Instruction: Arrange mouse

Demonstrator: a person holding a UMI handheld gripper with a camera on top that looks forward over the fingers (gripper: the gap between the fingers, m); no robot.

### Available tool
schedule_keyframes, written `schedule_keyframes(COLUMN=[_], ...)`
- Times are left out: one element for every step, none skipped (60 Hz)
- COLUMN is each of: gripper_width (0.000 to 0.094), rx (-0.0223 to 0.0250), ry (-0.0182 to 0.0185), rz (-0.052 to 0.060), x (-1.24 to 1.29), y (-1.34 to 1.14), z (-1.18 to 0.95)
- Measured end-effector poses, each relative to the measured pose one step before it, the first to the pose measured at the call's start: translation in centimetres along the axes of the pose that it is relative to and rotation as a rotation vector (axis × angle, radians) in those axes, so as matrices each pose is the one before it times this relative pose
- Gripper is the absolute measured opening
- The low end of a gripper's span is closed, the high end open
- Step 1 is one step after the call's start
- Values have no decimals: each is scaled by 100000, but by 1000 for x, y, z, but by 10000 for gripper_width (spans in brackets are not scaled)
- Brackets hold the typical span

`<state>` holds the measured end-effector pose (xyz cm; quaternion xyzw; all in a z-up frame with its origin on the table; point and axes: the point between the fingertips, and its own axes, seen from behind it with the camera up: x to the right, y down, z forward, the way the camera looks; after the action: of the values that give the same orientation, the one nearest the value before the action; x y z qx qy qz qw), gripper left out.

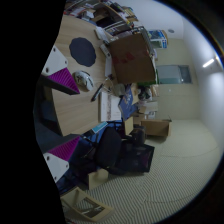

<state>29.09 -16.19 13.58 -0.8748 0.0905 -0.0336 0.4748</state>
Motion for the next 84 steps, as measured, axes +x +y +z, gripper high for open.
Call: schedule_keyframes(gripper_width=[815, 818, 819, 818, 817, 816, 819, 818, 818, 819, 819, 819, 820, 814, 815, 816, 815, 814, 818, 816, 814, 816, 817, 817, 818, 823, 824, 823, 822, 826, 830, 830, 831, 830, 827, 827, 831, 829, 829, 827, 825, 825, 825, 824, 819, 816, 814, 815, 818, 816, 816, 819, 822, 829, 827, 826, 826, 824, 827, 823, 827, 826, 823, 819, 814, 814, 811, 807, 804, 805, 801, 796, 791, 774, 758, 752, 737, 717, 705, 684, 655, 637, 613, 590], rx=[-363, -100, -132, -245, -276, -314, -336, -162, -94, -75, -82, -143, -129, 9, -228, -243, -314, -328, -303, -281, -235, -190, -260, -217, -549, -267, -87, 69, 104, 46, -89, -128, -73, 25, -44, -190, -316, -327, -254, -317, -326, -522, -488, -523, -526, -475, -447, -455, -452, -316, -471, -452, -392, -327, -226, -108, 1323, 145, -250, 494, -177, -124, 61, -79, 49, 75, -8, -122, -175, -212, -229, -231, 184, 106, 179, 164, 181, 319, 133, 320, -9, 235, 134, 471], ry=[-154, -127, -178, -225, -248, -215, -221, -356, -400, -460, -515, -525, -569, -640, -491, -638, -678, -738, -771, -774, -755, -639, -470, -351, -48, -241, -361, -634, -790, -808, -899, -973, -972, -998, -813, -607, -447, -458, -442, -419, -317, -71, 175, 363, 524, 434, 330, 343, 449, 510, 604, 365, 234, 112, 208, 460, 540, 509, 529, 509, 332, 632, 218, 305, 332, 274, 343, 241, 210, 276, 246, 111, -385, -209, -33, 153, 171, 214, 376, 119, 304, 258, 388, 380], rz=[-347, -346, -341, -327, -263, -214, -138, -148, -68, -14, 53, 69, 86, 266, 242, 287, 289, 270, 263, 252, 272, 279, 358, 434, 390, 350, 371, 246, 114, -24, -140, -197, -204, -239, -188, -162, -202, -347, -526, -703, -640, -703, -739, -586, -429, -342, -265, -163, -33, 40, 74, 89, 89, 83, 166, 101, -75, -109, 22, -3, -81, 142, -58, 6, 40, -103, -253, -443, -699, -910, -1070, -1140, -524, 70, 350, 271, 97, 19, 66, 242, 133, 129, 124, 152], x=[600, -2, -1, 1, -30, -31, -587, -90, -157, -178, -221, -265, -344, -374, -529, -357, -410, -481, -515, -487, -488, -494, -435, -327, -462, -394, -431, -497, -544, -552, -472, -629, -624, -581, -499, -431, -402, -388, -373, -340, -227, -276, -174, -53, -52, -28, -47, -2, 38, 150, 121, 62, 6, -7, 34, 87, 94, 82, 75, 21, 41, 101, -24, -9, -26, -36, -55, -77, -42, -30, -22, -46, -178, -131, -54, 17, 35, 28, 65, 6, 62, 50, 65, 44], y=[-547, 5, -17, 6, -2, 48, 381, 17, 3, 52, 62, 66, 90, 273, 197, 135, 155, 168, 157, 164, 178, 154, 138, 360, 18, 56, 9, -39, -58, -7, -31, 77, 75, 56, 75, 155, 177, 168, 163, 171, 217, 214, 184, 211, 178, 177, 167, 139, 127, 144, 114, 62, 47, 16, -27, -75, -448, -213, -119, -236, -250, -179, -234, -191, -212, -200, -132, -188, -116, -120, -99, -81, -192, -105, -162, -124, -103, -140, -61, -116, -27, -60, -15, 9], z=[-37, 55, 64, 77, 98, 32, 122, 69, 63, 96, 176, 145, 155, 385, 51, 178, 189, 254, 305, 344, 368, 440, 486, 770, 503, 513, 550, 614, 620, 641, 618, 615, 667, 622, 607, 582, 606, 560, 522, 522, 640, 466, 510, 467, 442, 424, 420, 400, 368, 368, 360, 343, 317, 331, 347, 283, 324, 297, 320, 339, 265, 269, 251, 266, 262, 271, 296, 255, 205, 227, 202, 183, 181, 139, 167, 142, 128, 124, 94, 95, 70, 50, 45, 90])
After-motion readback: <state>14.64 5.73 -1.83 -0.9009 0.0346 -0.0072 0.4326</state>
